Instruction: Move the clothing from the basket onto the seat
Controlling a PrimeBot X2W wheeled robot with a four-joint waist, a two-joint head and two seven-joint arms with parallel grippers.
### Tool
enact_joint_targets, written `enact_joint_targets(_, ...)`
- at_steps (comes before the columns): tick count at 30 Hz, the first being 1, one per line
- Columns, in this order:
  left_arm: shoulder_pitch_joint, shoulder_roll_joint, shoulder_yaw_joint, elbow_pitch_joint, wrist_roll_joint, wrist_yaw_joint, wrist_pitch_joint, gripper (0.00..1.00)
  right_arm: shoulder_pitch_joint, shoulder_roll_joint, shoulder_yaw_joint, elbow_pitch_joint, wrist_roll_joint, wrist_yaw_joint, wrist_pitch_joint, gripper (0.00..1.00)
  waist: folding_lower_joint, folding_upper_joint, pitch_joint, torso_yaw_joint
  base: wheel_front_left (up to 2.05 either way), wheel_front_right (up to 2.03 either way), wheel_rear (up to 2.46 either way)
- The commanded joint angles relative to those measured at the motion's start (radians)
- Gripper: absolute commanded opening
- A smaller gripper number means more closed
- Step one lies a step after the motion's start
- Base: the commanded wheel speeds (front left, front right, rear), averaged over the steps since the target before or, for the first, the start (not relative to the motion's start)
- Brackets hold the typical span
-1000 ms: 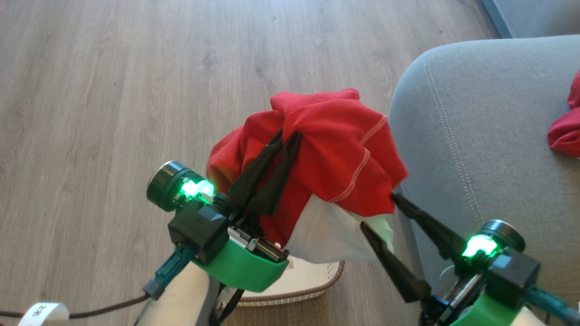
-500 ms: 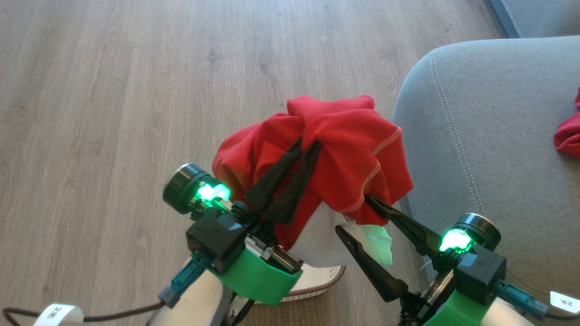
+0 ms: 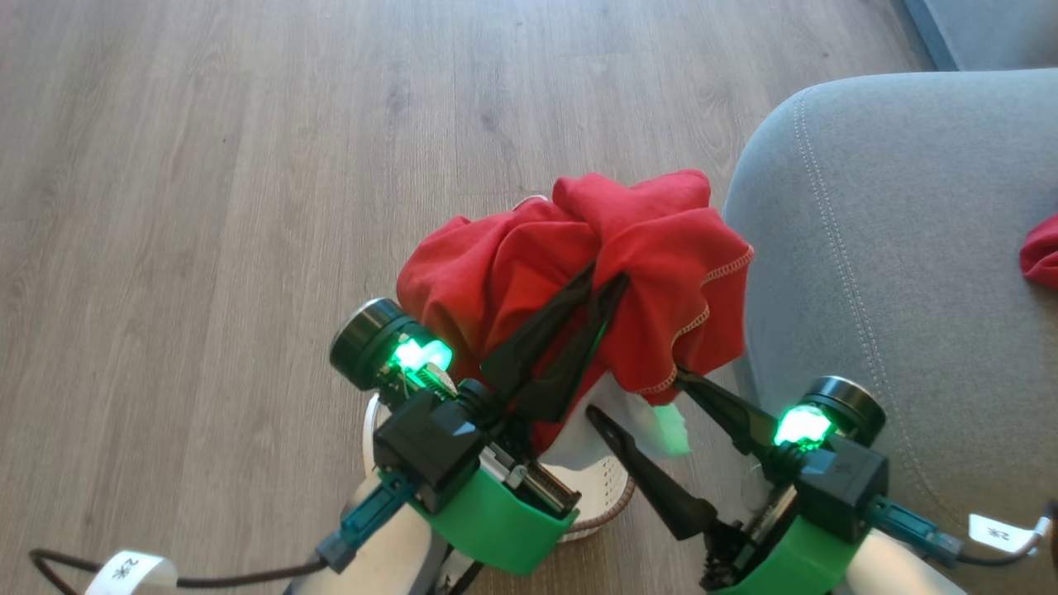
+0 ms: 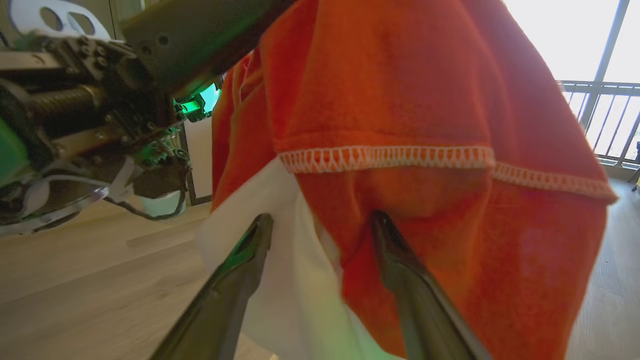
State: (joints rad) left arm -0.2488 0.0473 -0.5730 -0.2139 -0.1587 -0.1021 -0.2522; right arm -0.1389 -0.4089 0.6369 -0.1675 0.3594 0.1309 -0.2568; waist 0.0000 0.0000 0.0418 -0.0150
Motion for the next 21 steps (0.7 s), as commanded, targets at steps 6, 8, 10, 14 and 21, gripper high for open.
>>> enact_joint_targets(6, -0.055, 0.003, 0.008, -0.042, -0.017, 0.003, -0.01, 0.0, -0.056, 0.034, 0.023, 0.001, -0.006, 0.0, -0.005, 1.0, 0.0, 0.0, -0.005, 0.009, 0.0, 0.0, 0.0)
enact_joint_targets(8, -0.054, 0.003, 0.005, -0.042, -0.018, 0.003, -0.01, 0.0, -0.058, 0.04, 0.022, 0.004, -0.006, 0.0, -0.005, 1.0, 0.0, 0.0, -0.006, 0.01, 0.0, 0.0, 0.0)
enact_joint_targets(10, -0.053, 0.003, -0.002, -0.039, -0.02, 0.002, -0.01, 0.0, -0.062, 0.053, 0.016, 0.01, -0.005, 0.0, -0.005, 1.0, 0.0, 0.0, -0.007, 0.014, 0.0, 0.0, 0.0)
enact_joint_targets(14, -0.051, 0.003, -0.006, -0.035, -0.023, 0.0, -0.01, 0.0, -0.067, 0.084, -0.003, 0.019, 0.001, 0.0, -0.005, 1.0, 0.0, 0.0, -0.009, 0.019, 0.0, 0.0, 0.0)
enact_joint_targets(21, -0.048, 0.003, -0.01, -0.025, -0.022, -0.003, -0.01, 0.0, -0.083, 0.124, -0.009, 0.034, -0.01, 0.0, -0.005, 1.0, 0.0, 0.0, -0.011, 0.023, 0.0, 0.0, 0.0)
